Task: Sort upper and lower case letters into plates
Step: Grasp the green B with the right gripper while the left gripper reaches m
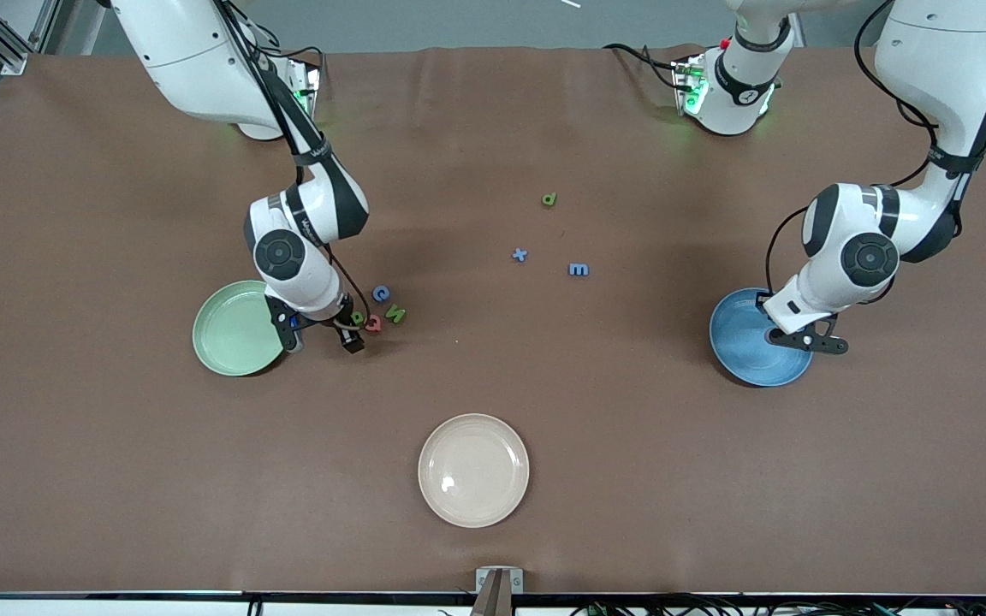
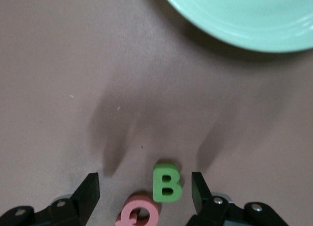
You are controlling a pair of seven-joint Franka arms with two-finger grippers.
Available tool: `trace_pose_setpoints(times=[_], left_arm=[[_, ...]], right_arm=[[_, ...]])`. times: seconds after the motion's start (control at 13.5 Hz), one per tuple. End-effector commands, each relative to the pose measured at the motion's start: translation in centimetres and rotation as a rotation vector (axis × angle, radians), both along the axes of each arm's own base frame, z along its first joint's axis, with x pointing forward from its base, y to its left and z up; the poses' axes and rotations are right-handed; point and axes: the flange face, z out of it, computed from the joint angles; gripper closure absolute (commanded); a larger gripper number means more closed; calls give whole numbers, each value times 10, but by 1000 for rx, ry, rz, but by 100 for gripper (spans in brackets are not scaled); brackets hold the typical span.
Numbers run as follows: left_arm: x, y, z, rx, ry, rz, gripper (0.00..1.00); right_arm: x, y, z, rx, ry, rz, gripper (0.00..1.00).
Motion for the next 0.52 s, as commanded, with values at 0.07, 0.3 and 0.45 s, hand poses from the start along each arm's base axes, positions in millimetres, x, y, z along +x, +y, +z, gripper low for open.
trace_pose_setpoints(times=[0.07, 0.3, 0.45], left_arm=[[2, -1, -10, -10, -28, -25, 91], [3, -1, -11, -11, -26, -40, 83], [6, -1, -2, -11, -39, -60, 53]], right_arm=[[-10, -3, -3, 0, 2, -27, 22], [-18, -2, -8, -6, 14, -19, 27], [-18, -2, -9, -7, 15, -19, 30]])
